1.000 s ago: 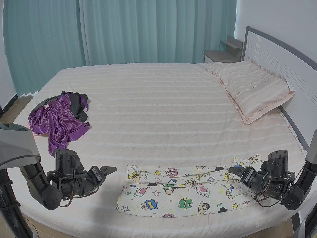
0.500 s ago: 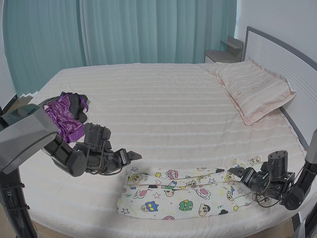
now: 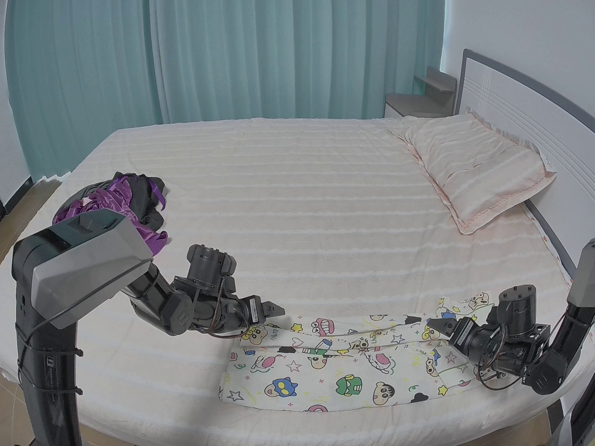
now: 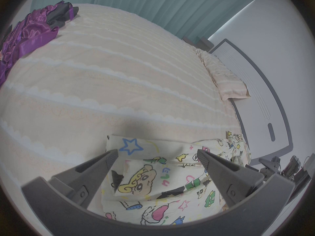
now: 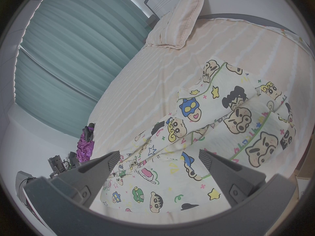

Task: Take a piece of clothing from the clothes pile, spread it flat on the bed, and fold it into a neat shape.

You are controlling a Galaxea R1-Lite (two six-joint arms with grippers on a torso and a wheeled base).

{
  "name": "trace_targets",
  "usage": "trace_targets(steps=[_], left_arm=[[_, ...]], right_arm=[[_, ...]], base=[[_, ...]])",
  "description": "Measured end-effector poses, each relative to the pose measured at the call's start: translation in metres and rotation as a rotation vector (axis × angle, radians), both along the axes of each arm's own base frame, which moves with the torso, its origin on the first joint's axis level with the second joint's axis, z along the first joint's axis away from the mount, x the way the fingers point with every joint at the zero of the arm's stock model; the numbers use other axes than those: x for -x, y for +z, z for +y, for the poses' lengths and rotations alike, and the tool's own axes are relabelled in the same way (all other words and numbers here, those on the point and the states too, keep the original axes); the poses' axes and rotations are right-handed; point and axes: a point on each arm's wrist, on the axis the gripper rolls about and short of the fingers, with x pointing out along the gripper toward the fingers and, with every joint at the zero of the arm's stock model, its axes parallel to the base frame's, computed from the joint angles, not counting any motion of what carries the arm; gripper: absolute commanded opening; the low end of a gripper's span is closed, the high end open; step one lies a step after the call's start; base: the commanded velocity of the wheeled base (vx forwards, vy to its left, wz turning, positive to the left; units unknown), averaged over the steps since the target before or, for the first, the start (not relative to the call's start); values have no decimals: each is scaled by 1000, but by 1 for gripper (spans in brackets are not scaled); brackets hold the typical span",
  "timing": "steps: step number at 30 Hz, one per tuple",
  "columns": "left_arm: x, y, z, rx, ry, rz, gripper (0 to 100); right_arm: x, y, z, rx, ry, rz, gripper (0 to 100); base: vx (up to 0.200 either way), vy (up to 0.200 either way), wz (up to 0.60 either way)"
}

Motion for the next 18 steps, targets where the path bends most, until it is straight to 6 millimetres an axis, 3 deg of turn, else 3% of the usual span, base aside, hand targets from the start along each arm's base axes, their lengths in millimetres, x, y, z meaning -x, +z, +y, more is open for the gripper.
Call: trace_targets(steps=[13, 14, 18], left_arm=[[5, -7, -4, -13, -14, 26, 100], [6, -7, -4, -15, -14, 28, 0], [12, -12, -2, -28, -16, 46, 0]], right_arm=[[-2, -1, 0, -4, -3, -13, 100], [-2, -1, 0, -4, -4, -12, 100], [-2, -3, 0, -3, -5, -9, 100]], base=[[0, 0, 0], [0, 0, 0], [0, 0, 0]])
